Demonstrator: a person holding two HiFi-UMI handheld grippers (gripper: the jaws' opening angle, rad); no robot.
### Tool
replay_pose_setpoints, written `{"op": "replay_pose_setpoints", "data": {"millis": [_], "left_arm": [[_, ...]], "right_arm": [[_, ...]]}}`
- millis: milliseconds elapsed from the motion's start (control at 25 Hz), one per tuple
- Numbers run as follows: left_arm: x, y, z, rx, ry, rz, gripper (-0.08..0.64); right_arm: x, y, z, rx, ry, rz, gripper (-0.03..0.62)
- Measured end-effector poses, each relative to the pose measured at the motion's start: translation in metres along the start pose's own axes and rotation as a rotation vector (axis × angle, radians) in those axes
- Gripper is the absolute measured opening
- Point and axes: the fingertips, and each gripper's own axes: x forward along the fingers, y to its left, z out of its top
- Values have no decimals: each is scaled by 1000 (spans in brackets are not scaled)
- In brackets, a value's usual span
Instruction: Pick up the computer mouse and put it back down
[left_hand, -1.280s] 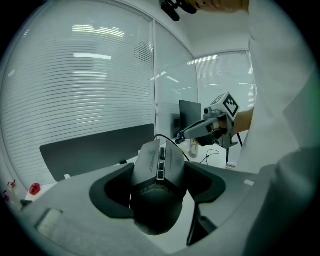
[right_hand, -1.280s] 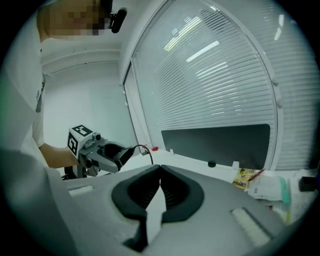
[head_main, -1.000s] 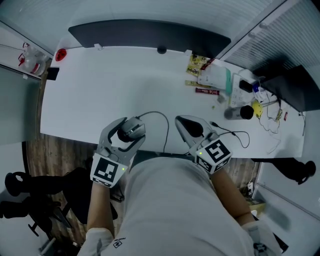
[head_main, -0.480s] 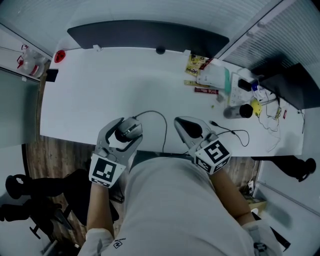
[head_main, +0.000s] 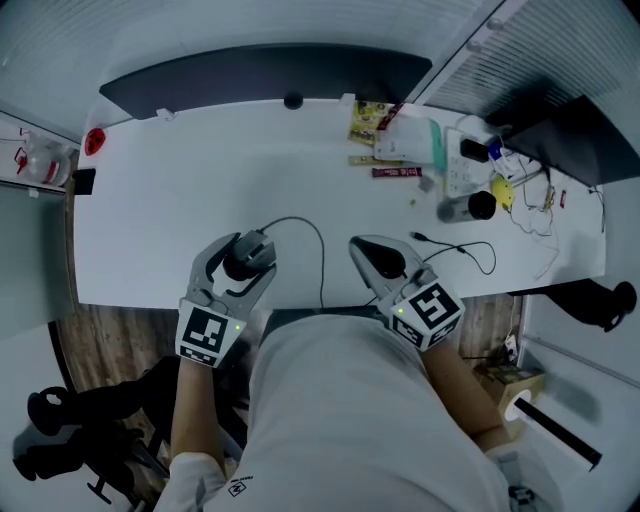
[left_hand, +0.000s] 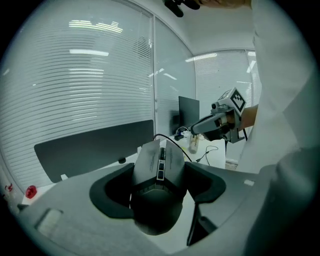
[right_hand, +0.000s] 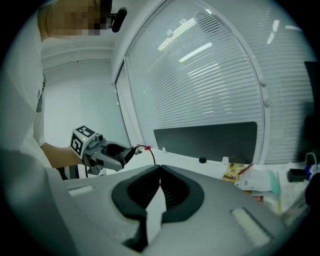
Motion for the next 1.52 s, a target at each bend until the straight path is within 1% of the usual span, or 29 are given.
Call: {"op": "replay_pose_setpoints", "data": {"millis": [200,520,680,1160,1400,1520], "left_arm": [[27,11,-5,16,32,-56,315],[75,21,-19,53,84,-166,314],[99,26,-35,54,123,-216,314],[149,33,-84,102,245,-337,314],[167,33,-109,122,302,-380,314],[175,33,-121,118,328,-392,314]], "right_arm": [[-10,-18,-5,34,4,-71,3],[-32,-43,-17,89,18,-196,3],[-41,-51,-24,120,27,-250,3],[-63,-63,-45,193,55,-385,3],[-72,-65,-54,224,64,-438,3],[-76,-64,-59,240,68,-459,3]]}}
